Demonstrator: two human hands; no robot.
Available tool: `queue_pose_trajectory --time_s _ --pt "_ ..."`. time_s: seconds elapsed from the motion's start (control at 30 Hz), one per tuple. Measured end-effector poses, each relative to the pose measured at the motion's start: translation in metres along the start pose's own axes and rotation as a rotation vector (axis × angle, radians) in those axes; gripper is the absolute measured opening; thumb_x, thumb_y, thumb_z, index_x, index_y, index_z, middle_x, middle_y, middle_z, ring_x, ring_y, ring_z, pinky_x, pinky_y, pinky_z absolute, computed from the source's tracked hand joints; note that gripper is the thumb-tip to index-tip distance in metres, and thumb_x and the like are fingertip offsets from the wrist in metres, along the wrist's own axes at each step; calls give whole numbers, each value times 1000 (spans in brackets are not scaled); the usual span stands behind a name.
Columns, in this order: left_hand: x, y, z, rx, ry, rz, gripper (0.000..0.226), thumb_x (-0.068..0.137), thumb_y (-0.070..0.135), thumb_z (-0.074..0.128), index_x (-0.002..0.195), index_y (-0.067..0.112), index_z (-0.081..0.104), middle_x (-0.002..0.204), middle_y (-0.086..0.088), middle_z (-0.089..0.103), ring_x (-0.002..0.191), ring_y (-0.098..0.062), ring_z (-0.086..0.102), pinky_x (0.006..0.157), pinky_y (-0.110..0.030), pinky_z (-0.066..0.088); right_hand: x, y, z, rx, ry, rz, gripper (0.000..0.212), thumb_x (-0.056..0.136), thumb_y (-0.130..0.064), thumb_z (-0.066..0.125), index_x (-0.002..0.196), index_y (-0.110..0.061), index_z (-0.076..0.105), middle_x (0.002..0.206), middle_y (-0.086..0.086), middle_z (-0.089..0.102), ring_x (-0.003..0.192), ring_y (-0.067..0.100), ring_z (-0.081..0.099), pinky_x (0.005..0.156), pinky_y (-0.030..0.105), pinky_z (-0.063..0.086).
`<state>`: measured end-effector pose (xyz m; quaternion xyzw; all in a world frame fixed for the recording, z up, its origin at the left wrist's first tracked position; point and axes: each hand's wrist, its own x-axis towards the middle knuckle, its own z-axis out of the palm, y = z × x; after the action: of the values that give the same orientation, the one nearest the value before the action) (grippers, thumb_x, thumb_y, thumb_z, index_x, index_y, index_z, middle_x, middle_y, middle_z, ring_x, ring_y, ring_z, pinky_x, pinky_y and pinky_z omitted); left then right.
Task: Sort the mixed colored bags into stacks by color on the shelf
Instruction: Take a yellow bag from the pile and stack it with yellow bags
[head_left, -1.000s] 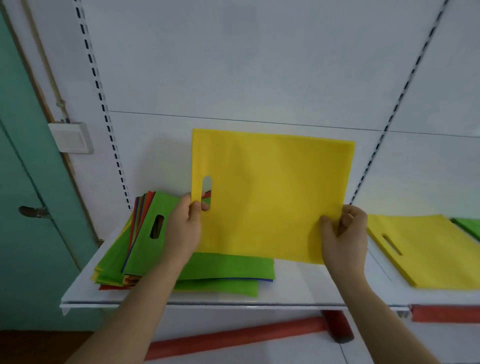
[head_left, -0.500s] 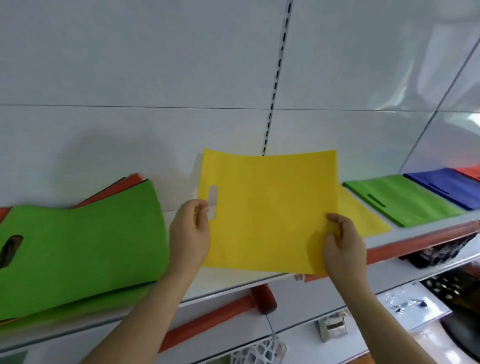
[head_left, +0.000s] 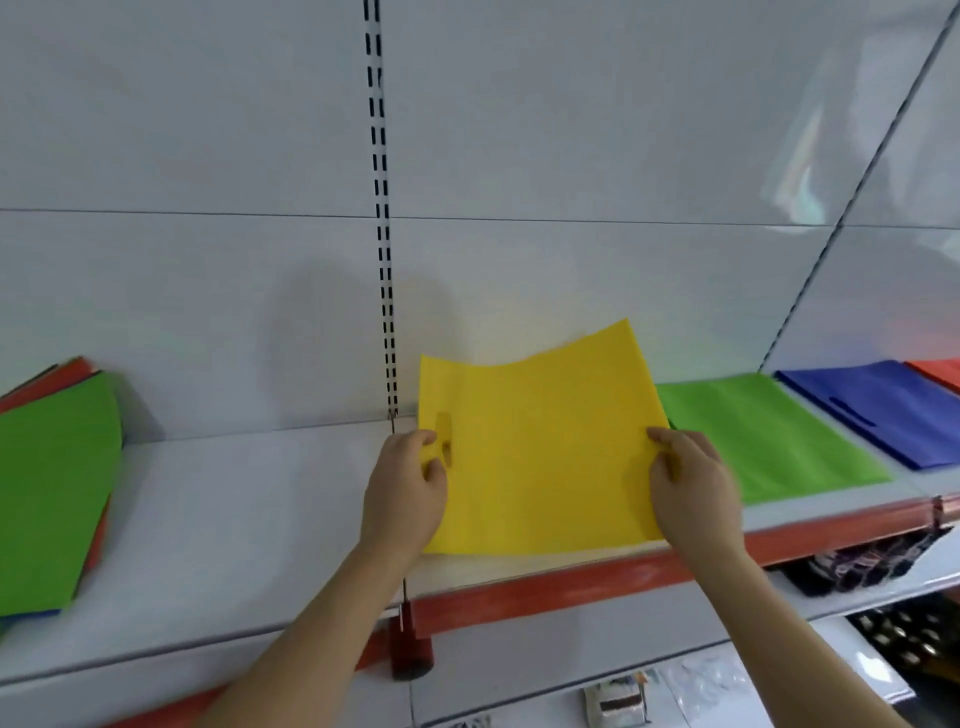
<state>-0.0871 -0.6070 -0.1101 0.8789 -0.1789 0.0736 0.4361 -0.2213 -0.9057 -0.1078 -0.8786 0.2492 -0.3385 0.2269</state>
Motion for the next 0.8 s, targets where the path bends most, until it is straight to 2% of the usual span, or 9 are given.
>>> queue_pose_trajectory --time_s 0.1,0.27,0.4,0.47,0.57,0.73,0.8 --pt "5 1 15 103 -75 -54 48 101 16 58 149 17 52 144 -2 51 114 -20 61 87 -27 45 18 14 9 -44 -80 -34 43 94 -2 58 133 -14 70 132 3 61 98 30 63 79 33 46" --pt "16 -6 30 229 -100 -72 48 102 21 56 150 18 51 143 -2 50 104 -20 64 89 -37 54 33 30 27 -48 -111 -35 39 94 -1 60 128 -13 73 128 4 62 97 28 63 80 34 49" --pt "18 -10 39 356 -58 -54 34 104 30 53 136 20 60 126 0 56 98 -19 64 79 -34 54 42 37 38 -77 -140 -38 38 94 -2 61 129 -12 73 124 4 62 94 29 63 79 35 49" --pt "16 -11 43 456 -40 -47 27 104 35 51 123 20 64 113 1 57 92 -19 61 74 -32 51 46 40 43 -94 -177 -56 38 94 -2 62 129 -10 73 124 6 63 98 32 63 85 36 51" --pt "14 -11 48 564 -28 -67 28 105 38 49 116 18 65 111 -2 56 97 -24 57 77 -35 49 51 45 53 -130 -231 -47 38 92 -5 65 129 -8 72 126 10 65 104 36 65 90 42 54" --pt "16 -10 56 627 -38 -101 28 102 34 51 123 18 62 113 -5 56 100 -27 54 75 -35 46 50 54 67 -209 -260 -111 34 90 -13 72 122 0 74 118 19 69 103 42 66 92 48 55" --pt "16 -8 59 653 -32 -117 37 103 43 46 128 21 63 113 -6 60 103 -30 54 78 -38 48 50 59 67 -245 -284 -148 33 90 -18 73 117 1 75 118 21 70 103 44 64 94 50 54"
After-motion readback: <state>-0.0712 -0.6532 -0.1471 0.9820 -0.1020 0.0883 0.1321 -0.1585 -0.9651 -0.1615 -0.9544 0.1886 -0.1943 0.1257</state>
